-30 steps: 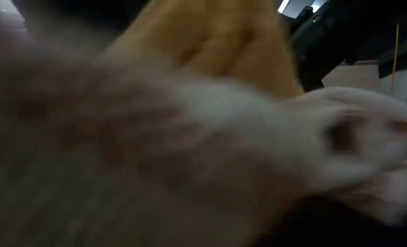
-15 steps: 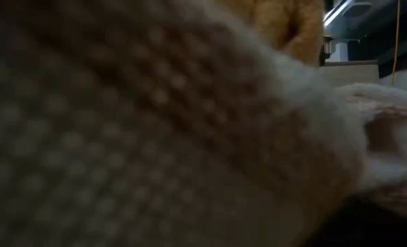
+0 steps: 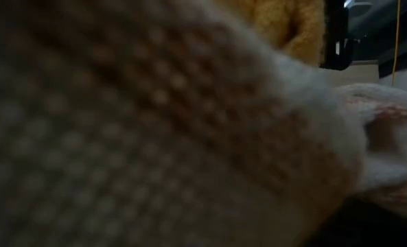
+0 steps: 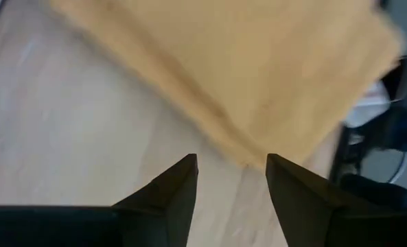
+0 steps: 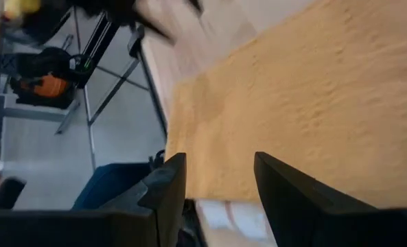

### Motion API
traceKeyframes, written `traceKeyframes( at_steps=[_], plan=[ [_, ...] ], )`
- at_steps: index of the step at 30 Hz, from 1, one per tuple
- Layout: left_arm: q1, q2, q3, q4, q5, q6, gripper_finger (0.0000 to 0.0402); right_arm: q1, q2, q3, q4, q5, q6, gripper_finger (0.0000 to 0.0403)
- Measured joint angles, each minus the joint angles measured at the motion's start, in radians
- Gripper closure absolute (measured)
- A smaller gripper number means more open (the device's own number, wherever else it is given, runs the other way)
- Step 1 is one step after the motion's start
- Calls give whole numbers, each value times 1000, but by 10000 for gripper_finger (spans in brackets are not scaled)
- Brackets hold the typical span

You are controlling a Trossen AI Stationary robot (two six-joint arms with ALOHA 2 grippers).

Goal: Fold towel
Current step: Adjust the kitchen towels

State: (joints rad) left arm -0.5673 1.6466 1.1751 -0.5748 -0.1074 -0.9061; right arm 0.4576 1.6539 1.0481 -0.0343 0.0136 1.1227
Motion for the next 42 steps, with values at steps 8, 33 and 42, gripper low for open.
traceKeyframes(
  at_steps=[8,33,42],
  plan=[
    [40,27,0,-82,57,-64,206,0,0,0,-68,-59,109,226],
    [104,137,-160,315,135,-204,194,134,0,0,-385,283,443,226],
    [111,134,-279,556,136,-301,194,139,0,-67,-363,364,601,226]
  ],
)
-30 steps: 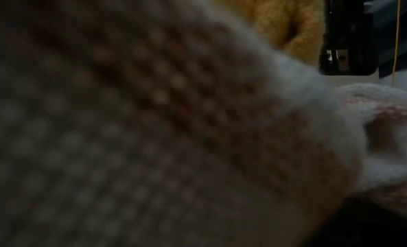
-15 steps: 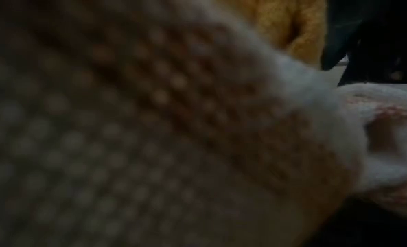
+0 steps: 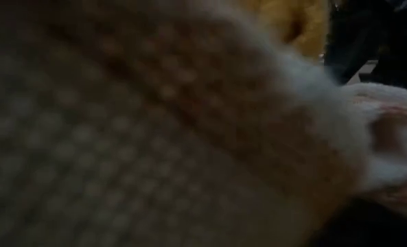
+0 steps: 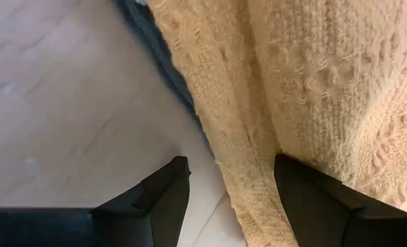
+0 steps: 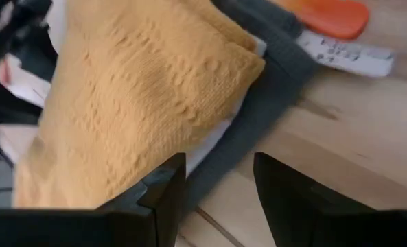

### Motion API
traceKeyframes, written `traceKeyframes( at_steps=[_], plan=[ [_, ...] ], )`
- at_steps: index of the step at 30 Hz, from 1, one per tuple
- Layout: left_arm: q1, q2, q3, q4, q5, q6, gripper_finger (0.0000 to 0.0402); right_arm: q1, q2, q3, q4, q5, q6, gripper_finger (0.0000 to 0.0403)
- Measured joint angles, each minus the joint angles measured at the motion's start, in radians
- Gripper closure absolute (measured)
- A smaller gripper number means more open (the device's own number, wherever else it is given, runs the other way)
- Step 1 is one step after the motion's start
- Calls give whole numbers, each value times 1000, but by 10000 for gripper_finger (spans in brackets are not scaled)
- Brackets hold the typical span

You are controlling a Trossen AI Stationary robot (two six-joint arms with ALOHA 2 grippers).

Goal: Fold towel
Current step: Adjust the kitchen towels, then put the kitchen towels into the brown laundry organizer

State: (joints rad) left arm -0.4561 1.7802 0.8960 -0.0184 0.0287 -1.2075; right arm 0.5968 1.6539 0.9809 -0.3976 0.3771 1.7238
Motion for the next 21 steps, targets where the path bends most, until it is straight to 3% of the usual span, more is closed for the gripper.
traceKeyframes(
  at_steps=[6,21],
  plan=[
    [0,1,-5,16,-4,1,194,-1,0,-127,252,32,72,226],
    [0,4,-6,37,-15,12,194,-1,62,-186,313,31,135,226]
  ],
)
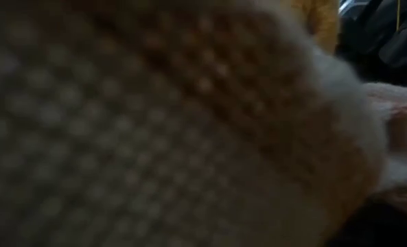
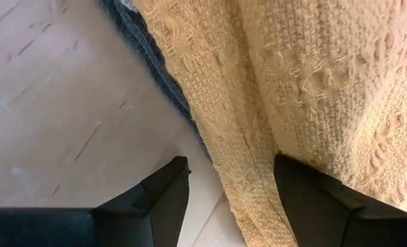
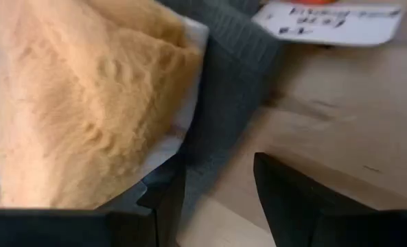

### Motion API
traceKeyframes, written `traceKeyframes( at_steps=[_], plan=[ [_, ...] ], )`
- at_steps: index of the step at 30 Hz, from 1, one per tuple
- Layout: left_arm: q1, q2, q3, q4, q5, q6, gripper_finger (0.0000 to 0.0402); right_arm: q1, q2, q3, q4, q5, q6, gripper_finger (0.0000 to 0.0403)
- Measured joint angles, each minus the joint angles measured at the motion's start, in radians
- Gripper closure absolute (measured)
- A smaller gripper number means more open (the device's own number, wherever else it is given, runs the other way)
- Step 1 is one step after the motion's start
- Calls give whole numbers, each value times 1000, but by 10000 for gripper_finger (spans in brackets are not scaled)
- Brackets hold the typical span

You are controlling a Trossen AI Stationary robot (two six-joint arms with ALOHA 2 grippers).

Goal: Fold towel
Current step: Put the kitchen towels into the brown laundry organizer

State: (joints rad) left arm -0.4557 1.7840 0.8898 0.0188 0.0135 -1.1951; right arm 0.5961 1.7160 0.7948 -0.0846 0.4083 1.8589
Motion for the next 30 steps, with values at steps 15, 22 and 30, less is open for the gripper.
traceKeyframes(
  at_steps=[15,22,30],
  plan=[
    [0,0,0,1,-3,2,194,-1,62,0,158,-58,-58,226],
    [0,0,0,2,-3,-6,194,-1,62,0,218,-152,-28,226],
    [-1,0,0,1,-3,-9,194,1,61,0,341,-180,-64,226]
  ],
)
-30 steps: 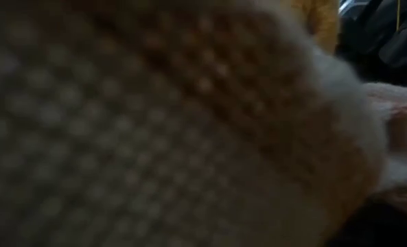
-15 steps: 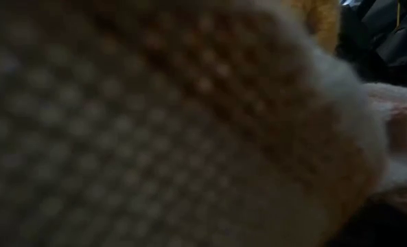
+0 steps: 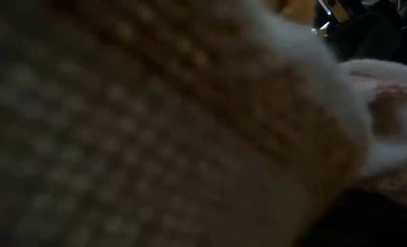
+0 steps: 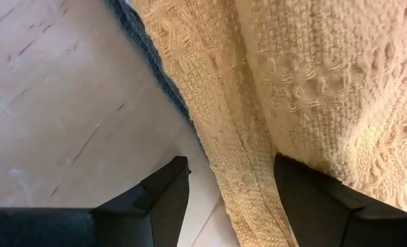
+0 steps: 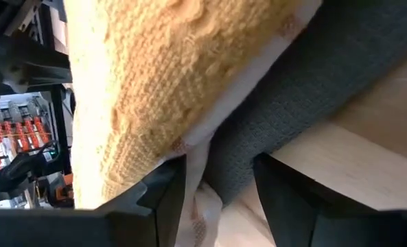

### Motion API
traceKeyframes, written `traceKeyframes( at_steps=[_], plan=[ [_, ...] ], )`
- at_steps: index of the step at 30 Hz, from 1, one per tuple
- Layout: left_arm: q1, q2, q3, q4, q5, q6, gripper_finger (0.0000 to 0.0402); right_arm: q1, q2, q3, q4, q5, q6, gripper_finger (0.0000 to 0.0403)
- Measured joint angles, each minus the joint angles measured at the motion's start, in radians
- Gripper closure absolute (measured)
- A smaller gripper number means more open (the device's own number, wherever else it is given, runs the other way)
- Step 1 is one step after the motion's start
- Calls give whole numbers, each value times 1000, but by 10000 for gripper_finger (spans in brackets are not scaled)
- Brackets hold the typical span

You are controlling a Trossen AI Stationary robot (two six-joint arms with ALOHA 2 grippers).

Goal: Fold towel
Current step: Put the kitchen towels into the brown laundry organizer

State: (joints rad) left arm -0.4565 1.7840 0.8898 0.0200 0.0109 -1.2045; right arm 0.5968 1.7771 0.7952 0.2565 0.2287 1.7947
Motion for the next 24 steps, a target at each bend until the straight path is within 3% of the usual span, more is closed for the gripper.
traceKeyframes(
  at_steps=[12,20,24],
  plan=[
    [-1,0,0,0,4,7,194,91,-60,0,9,22,7,226],
    [-1,0,0,0,5,7,194,129,-107,0,-74,320,153,226],
    [-1,0,0,0,4,10,194,107,-107,9,-76,336,165,226]
  ],
)
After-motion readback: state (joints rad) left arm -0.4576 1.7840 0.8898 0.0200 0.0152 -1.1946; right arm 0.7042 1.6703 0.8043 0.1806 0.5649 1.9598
